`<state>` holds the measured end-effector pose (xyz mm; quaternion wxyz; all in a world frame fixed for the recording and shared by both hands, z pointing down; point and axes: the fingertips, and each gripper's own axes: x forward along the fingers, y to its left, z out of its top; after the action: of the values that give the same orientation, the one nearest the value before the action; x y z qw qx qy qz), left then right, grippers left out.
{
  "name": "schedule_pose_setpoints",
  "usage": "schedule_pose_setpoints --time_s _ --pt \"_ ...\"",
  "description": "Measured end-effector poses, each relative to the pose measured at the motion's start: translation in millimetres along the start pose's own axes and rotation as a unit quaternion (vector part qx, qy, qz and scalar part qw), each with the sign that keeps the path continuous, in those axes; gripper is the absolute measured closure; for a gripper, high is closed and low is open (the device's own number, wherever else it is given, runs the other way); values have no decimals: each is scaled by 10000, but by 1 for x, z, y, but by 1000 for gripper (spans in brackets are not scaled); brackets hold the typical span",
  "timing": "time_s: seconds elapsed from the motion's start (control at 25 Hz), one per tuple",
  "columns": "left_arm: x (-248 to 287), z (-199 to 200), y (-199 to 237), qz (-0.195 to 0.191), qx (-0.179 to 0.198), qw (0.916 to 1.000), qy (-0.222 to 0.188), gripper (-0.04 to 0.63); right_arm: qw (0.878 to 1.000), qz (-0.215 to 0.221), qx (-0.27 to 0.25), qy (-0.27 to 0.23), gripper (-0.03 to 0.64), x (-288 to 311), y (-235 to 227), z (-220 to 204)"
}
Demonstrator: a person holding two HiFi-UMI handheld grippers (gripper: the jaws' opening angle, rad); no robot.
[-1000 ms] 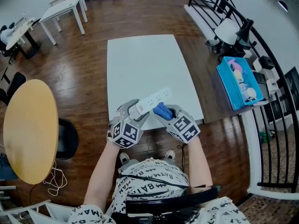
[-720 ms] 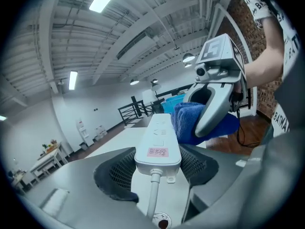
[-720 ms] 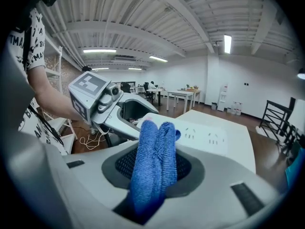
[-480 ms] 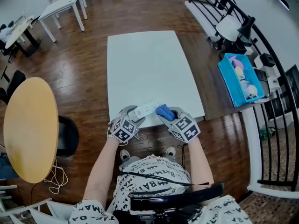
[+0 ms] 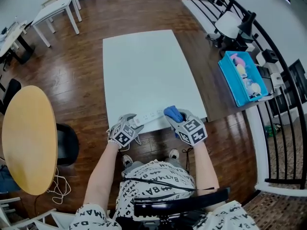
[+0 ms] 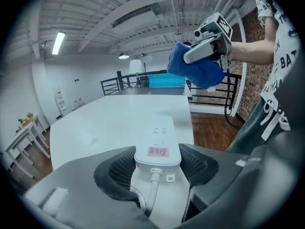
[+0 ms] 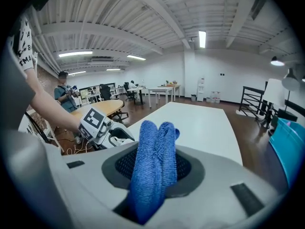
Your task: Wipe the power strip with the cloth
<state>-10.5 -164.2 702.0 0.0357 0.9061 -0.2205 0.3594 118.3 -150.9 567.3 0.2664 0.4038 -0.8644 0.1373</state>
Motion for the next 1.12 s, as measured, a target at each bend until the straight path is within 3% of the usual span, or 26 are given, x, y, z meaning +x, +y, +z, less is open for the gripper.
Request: schedule_pose_setpoints --time_s 0.16,0.32,0.4,0.48,0.56,0.6,0.68,0.72,0.96,1.12 --pt "15 -26 3 -34 -10 9987 503 308 9996 -228 144 -14 485 1 -8 -2" --pt "21 -30 9 80 -339 9980 521 265 9990 -393 212 -35 486 2 -13 -3" --pt "16 -26 15 155 -593 9974 377 234 9989 -398 229 -48 486 4 -13 -1" --pt "-4 -8 25 360 -990 9944 -102 230 9988 -400 258 -85 486 5 -13 3" --pt "-34 24 39 703 -1553 9815 -870 253 9984 -426 354 -145 486 7 -13 8" --pt "-50 39 46 934 -1815 9716 -1196 302 9980 -454 408 -177 486 8 -13 9" --pt "-77 60 60 1443 -2123 9551 -1481 519 9973 -517 465 -216 486 12 -11 13" --pt "-86 67 64 1612 -2198 9498 -1537 585 9972 -531 473 -228 486 14 -9 14" --pt "-115 94 61 1704 -2932 9180 -2055 591 9968 -450 559 -347 486 19 6 20" --pt "-107 96 46 1641 -3122 9151 -1953 591 9967 -397 608 -362 486 20 12 15"
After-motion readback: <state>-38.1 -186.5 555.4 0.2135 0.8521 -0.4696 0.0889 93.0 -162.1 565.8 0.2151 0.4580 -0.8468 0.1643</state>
